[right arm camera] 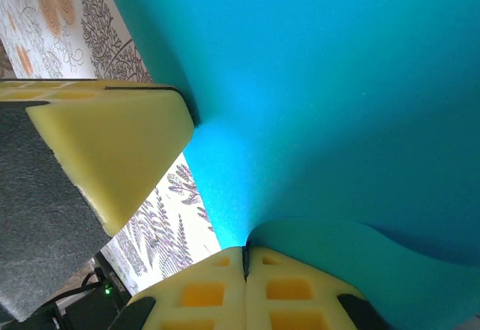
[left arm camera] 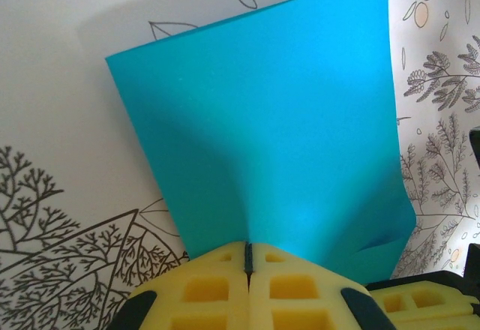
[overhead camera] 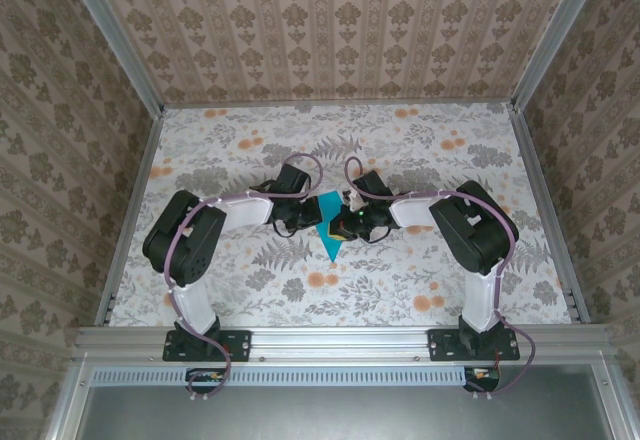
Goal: Fold a paper plane with a square sheet of paper (pick it up from the middle)
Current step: Third fold the triangle at the center of the table.
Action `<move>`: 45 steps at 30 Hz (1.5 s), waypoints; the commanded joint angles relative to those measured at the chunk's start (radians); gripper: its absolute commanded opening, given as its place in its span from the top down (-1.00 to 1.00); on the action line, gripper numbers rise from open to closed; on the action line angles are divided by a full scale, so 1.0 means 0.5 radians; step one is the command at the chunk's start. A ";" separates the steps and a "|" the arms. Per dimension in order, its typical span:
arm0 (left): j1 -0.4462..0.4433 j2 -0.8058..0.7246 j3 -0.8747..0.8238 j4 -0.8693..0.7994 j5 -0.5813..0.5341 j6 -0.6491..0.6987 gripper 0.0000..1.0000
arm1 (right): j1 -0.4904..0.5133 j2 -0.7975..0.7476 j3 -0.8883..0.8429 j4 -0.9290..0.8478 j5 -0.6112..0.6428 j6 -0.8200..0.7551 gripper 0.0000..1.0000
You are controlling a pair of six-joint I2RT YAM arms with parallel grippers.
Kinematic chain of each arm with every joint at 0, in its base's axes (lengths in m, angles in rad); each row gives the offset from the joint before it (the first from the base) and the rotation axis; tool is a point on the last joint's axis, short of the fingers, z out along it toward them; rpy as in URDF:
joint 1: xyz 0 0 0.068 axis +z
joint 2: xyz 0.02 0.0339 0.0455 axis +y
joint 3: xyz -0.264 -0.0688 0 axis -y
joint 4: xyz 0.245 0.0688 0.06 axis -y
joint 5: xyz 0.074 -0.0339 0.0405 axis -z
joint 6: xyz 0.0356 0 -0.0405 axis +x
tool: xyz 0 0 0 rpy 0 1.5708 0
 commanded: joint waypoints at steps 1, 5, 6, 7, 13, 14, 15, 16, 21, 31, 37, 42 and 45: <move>-0.015 0.057 0.020 -0.055 0.006 0.049 0.89 | 0.008 0.013 0.020 0.004 -0.048 -0.004 0.97; -0.018 0.065 0.020 -0.052 0.012 0.050 0.89 | 0.008 0.021 0.026 0.026 -0.062 -0.007 0.97; -0.018 0.065 0.020 -0.052 0.012 0.046 0.89 | 0.008 0.021 0.024 0.028 -0.062 -0.008 0.97; -0.018 0.067 0.020 -0.052 0.012 0.046 0.89 | 0.008 0.026 0.024 0.026 -0.062 -0.007 0.97; -0.018 0.065 0.022 -0.052 0.015 0.049 0.89 | 0.009 0.041 0.026 0.036 -0.064 -0.012 0.97; -0.018 0.066 0.020 -0.051 0.015 0.052 0.89 | 0.009 0.044 0.027 0.034 -0.062 -0.014 0.97; -0.018 0.068 0.019 -0.052 0.015 0.049 0.89 | 0.008 0.046 0.031 0.034 -0.064 -0.015 0.97; -0.018 0.066 0.022 -0.052 0.015 0.049 0.89 | 0.009 0.052 0.036 0.035 -0.062 -0.012 0.97; -0.018 0.063 0.017 -0.051 0.015 0.049 0.89 | 0.008 0.065 0.052 0.010 -0.053 -0.018 0.97; -0.016 -0.011 0.017 -0.066 0.010 0.040 0.82 | 0.008 0.084 0.050 -0.055 -0.013 -0.037 0.85; 0.023 -0.210 0.000 -0.140 -0.088 -0.009 0.53 | 0.008 0.082 0.049 -0.107 0.014 -0.051 0.40; 0.072 -0.368 -0.092 -0.152 -0.171 -0.087 0.44 | 0.008 0.076 0.054 -0.106 0.020 -0.040 0.26; 0.080 -0.429 -0.143 -0.129 -0.171 -0.101 0.45 | 0.008 0.067 0.054 -0.120 0.037 -0.045 0.28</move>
